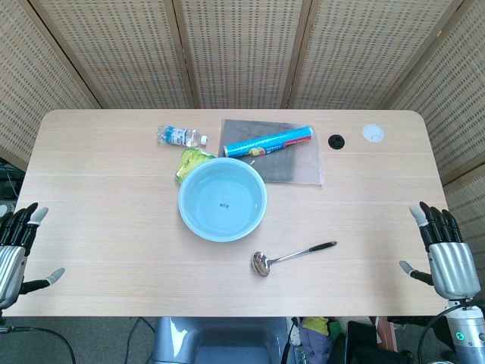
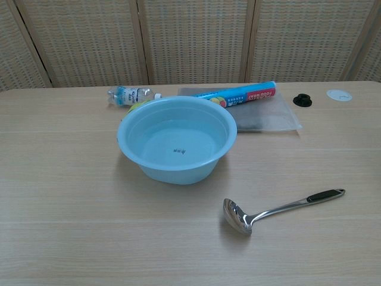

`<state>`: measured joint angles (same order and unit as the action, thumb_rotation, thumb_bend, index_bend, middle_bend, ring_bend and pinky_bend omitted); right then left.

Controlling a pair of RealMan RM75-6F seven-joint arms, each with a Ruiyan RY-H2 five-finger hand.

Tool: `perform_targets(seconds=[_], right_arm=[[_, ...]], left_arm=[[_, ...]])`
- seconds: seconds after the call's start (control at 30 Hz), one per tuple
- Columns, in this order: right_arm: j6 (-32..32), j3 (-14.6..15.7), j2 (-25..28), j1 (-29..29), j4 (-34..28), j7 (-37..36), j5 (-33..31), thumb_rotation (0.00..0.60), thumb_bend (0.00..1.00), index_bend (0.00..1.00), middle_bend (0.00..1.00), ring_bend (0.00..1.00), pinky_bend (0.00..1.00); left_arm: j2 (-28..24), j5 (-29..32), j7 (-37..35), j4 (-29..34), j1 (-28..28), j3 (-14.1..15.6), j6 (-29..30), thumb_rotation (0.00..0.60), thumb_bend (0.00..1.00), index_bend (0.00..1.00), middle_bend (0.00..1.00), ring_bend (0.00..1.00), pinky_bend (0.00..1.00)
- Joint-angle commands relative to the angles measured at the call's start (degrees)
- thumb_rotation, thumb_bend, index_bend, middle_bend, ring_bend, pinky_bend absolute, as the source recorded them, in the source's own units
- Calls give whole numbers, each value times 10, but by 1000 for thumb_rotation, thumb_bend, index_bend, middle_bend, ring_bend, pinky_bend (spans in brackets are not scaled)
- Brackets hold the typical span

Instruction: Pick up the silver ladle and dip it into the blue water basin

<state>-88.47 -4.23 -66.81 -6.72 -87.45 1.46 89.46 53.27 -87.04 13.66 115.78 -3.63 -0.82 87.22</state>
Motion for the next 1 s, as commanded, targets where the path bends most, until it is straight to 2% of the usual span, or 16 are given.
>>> perform_targets(seconds=[0.03,0.23,0.27,0.3,0.37,0.4,0.47,0.5,0.6,0.73,0.8,1.0], right_arm=[[4,2,2,-1,0,0,2,600,0,0,0,0,0],[45,7,9,-26,0,-26,16,600,0,0,4,2,0],[55,5,11,-36,5,-26,22,600,0,0,35,35,1],[66,1,10,-50,15,-25,31,600,0,0,129,142,55],[92,-1,8,-75,30,-37,43,600,0,0,380,411,337],[105,-2,7,-87,38,-46,46,600,0,0,519,554,587],[163,-3,3,-123,64,-42,46,600,0,0,684,726,896],[187,-3,1,-136,75,-28,43,600,0,1,759,808,975],[275,7,2,-172,77,9,26,600,0,67,874,916,1000],[344,23,-8,-209,80,-10,29,600,0,152,903,941,1000],[367,30,-21,-223,91,6,32,600,0,165,904,942,1000],[385,41,-68,-244,115,35,43,600,0,214,904,941,1000]], left_arm=[[0,2,-1,0,0,-1,-1,600,0,0,0,0,0],[-1,11,-1,-1,-3,-4,-8,600,0,0,0,0,0],[0,14,1,-1,-5,-6,-10,600,0,0,0,0,0],[2,19,4,0,-7,-8,-14,600,0,0,0,0,0],[4,27,8,1,-11,-11,-19,600,0,0,0,0,0],[5,30,11,1,-12,-12,-21,600,0,0,0,0,0],[7,40,18,2,-14,-15,-25,600,0,0,0,0,0],[8,44,22,3,-15,-16,-26,600,0,0,0,0,0],[12,55,32,3,-17,-19,-27,600,0,0,0,0,0],[20,66,47,1,-21,-20,-34,600,0,0,0,0,0],[24,71,54,1,-24,-21,-38,600,0,0,0,0,0],[33,78,71,-1,-28,-23,-39,600,0,0,0,0,0]])
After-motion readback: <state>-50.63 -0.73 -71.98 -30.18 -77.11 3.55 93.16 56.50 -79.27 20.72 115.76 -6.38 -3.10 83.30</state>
